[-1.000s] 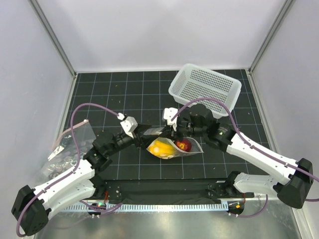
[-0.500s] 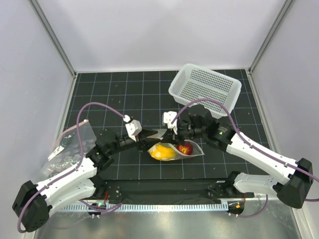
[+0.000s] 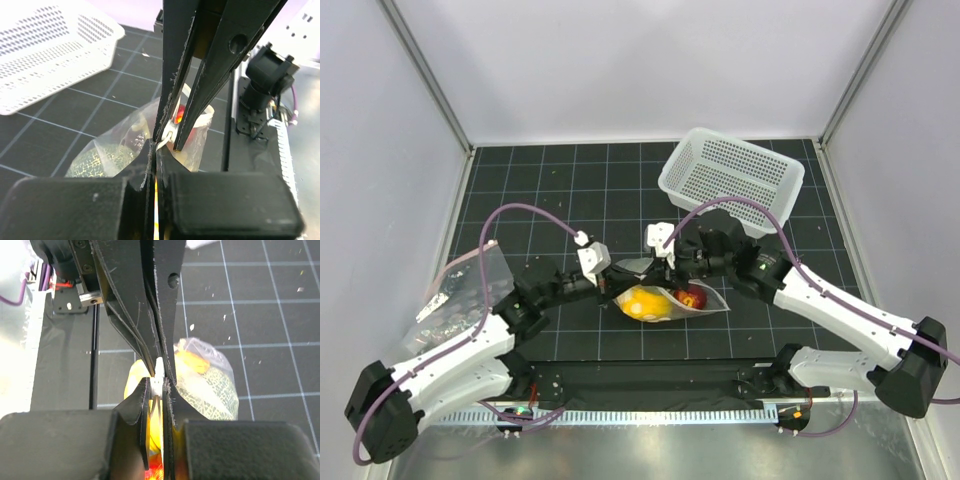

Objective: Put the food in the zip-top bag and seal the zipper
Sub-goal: Zip the zipper food storage bag at the center of the board.

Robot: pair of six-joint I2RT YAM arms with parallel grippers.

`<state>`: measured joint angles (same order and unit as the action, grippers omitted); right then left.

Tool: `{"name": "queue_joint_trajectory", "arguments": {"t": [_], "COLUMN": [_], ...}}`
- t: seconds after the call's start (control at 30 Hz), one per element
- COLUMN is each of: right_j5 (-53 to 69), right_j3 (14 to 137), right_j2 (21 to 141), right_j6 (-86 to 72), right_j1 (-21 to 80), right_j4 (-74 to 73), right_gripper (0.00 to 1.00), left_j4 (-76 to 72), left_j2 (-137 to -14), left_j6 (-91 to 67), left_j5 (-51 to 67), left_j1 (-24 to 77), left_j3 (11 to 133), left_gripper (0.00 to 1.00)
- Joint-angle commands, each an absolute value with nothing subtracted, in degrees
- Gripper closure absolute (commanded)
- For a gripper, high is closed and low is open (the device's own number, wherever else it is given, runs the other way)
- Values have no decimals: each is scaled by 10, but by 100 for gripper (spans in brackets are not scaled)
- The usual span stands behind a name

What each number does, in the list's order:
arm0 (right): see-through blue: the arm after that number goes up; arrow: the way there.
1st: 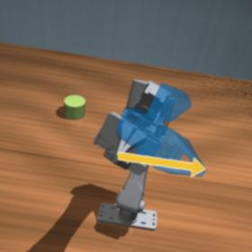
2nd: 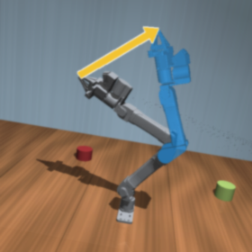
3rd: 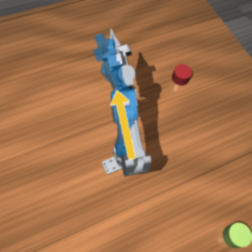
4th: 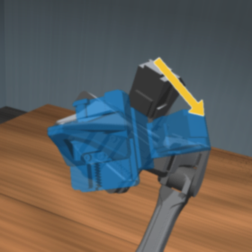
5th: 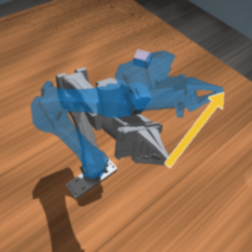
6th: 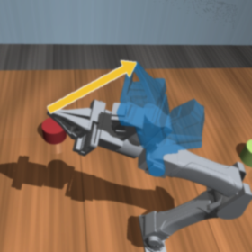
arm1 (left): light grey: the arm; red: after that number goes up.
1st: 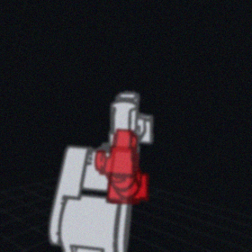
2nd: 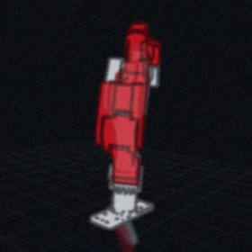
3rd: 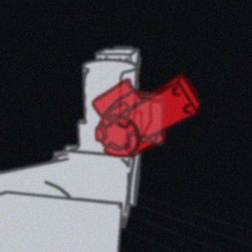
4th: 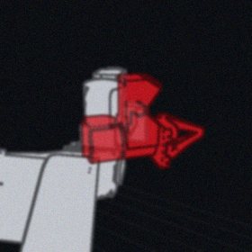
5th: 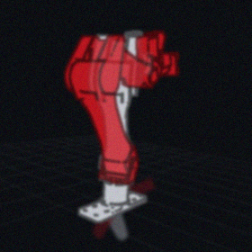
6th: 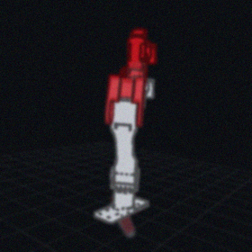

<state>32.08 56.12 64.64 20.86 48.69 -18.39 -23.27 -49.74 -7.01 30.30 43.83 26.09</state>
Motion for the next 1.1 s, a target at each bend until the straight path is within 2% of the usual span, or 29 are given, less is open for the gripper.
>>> {"name": "queue_joint_trajectory", "arguments": {"t": [0.0,0.2,0.47,0.67,0.93,1.07], "right_j5": [295,278,246,214,214,200], "right_j3": [580,590,604,617,619,630], "right_j2": [663,685,711,729,738,751], "right_j6": [209,210,205,200,204,200], "right_j1": [491,490,490,491,492,493], "right_j4": [-148,-161,-183,-207,-230,-250], "right_gripper": [99,99,99,99,99,99], "left_j4": [-288,-279,-266,-237,-156,-117], "left_j2": [-445,-411,-323,-289,-181,-130], "left_j6": [-73,-78,-77,-75,-82,-91], "left_j5": [287,247,90,16,-252,-348], "left_j1": [445,445,445,445,445,445], "left_j3": [261,250,212,205,181,173], "left_gripper": [100,100,100,100,100,100]}}
